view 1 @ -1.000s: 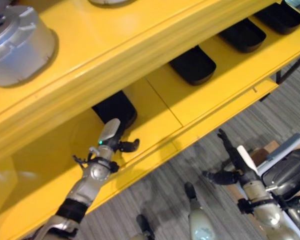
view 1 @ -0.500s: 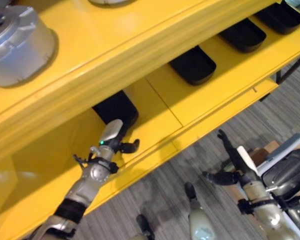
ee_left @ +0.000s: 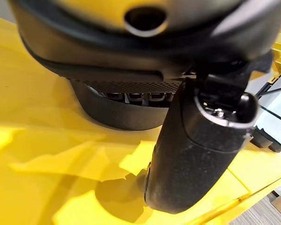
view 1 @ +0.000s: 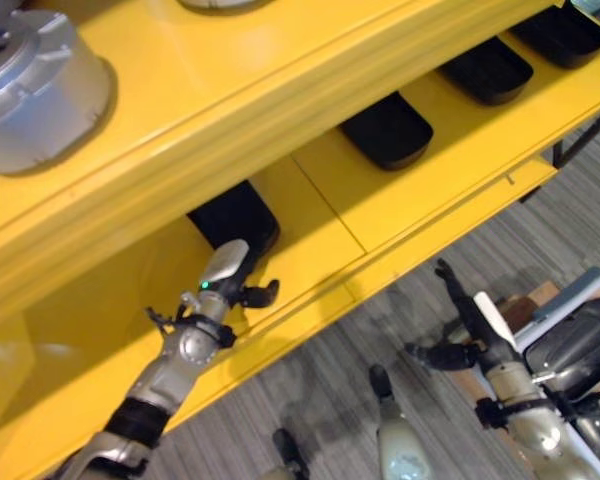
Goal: Move parts from the plastic box to the shelf.
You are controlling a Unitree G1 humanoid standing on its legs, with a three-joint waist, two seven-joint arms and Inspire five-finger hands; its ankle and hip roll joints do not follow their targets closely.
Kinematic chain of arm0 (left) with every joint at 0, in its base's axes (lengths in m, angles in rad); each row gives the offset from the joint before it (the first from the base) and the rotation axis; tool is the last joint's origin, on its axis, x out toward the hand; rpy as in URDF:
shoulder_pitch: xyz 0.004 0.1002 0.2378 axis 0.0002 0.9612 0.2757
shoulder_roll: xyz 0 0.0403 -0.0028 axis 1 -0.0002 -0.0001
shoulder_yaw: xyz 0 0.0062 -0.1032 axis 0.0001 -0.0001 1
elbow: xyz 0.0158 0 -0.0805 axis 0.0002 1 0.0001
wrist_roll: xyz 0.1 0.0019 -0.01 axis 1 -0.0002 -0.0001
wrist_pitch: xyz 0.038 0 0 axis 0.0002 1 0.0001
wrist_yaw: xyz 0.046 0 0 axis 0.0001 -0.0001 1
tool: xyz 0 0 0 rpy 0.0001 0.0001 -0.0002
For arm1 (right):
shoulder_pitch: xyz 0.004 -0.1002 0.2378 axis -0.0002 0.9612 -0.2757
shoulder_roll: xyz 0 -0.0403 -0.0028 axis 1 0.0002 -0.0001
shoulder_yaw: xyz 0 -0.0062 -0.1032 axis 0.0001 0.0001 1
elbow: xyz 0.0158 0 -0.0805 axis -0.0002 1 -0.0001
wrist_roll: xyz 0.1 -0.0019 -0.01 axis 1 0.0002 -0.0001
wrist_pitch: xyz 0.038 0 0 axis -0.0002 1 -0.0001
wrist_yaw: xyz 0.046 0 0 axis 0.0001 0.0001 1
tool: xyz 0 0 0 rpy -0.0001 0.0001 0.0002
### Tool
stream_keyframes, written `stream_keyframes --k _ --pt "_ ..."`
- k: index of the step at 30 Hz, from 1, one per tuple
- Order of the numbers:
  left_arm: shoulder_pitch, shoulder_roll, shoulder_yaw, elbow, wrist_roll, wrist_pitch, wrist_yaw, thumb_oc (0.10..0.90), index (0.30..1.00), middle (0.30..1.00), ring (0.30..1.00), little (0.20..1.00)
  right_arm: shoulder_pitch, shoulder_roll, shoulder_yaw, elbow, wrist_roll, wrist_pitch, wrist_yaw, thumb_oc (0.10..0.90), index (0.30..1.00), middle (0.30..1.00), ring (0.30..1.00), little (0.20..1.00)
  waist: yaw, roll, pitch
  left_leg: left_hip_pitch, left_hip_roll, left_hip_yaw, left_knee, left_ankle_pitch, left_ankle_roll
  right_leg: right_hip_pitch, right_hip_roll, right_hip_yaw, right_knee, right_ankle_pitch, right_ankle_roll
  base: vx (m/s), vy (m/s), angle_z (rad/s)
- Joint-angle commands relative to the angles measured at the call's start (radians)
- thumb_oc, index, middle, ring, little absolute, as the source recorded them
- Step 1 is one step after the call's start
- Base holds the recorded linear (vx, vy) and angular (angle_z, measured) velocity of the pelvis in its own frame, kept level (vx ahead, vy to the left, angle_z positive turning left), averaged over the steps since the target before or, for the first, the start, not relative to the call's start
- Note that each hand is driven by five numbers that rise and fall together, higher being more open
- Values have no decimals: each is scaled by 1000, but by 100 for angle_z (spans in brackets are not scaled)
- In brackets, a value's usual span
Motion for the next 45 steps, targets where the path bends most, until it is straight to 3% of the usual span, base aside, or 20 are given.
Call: stream_keyframes --k 1,20,24,27,34,45 --pt "-12 67 -13 -20 40 -49 -14 900 1000 1000 1000 1000 -19 -42 -72 -101 15 -98 -6 900 1000 1000 1000 1000 5 3 -34 34 17 -52 22 25 32 -95 -37 -4 193 -96 25 0 0 0" --pt "0 62 17 -67 3 -55 -17 900 1000 1000 1000 1000 -10 -38 -80 -100 14 -97 -2 900 1000 1000 1000 1000 7 2 -38 33 18 -58 26 23 32 -89 -36 -8 191 -97 23 0 0 0" --pt "-7 21 52 -67 -112 -50 1 900 1000 1000 1000 1000 -8 -32 -83 -99 19 -94 -2 900 1000 1000 1000 1000 7 0 -38 35 17 -60 25 23 33 -88 -36 -10 190 -96 21 0 0 0" --pt "-28 -44 80 -73 -274 -53 23 900 1000 1000 1000 1000 -5 -24 -84 -93 23 -91 -5 900 1000 1000 1000 1000 5 -1 -40 37 17 -64 25 20 34 -84 -37 -13 192 -100 20 0 0 0" --pt "-160 -106 37 -59 -504 -77 90 900 1000 1000 1000 1000 -20 -31 -63 -80 31 -89 -19 900 1000 1000 1000 1000 0 -5 -47 32 17 -69 26 27 34 -86 -35 -17 191 -94 18 -2 -3 1" --pt "-238 -50 36 -129 -601 -113 140 900 1000 1000 1000 1000 -18 -54 -58 -82 45 -99 -25 900 1000 1000 1000 1000 7 -5 -55 31 19 -78 31 28 34 -83 -35 -19 195 -97 17 0 0 0"
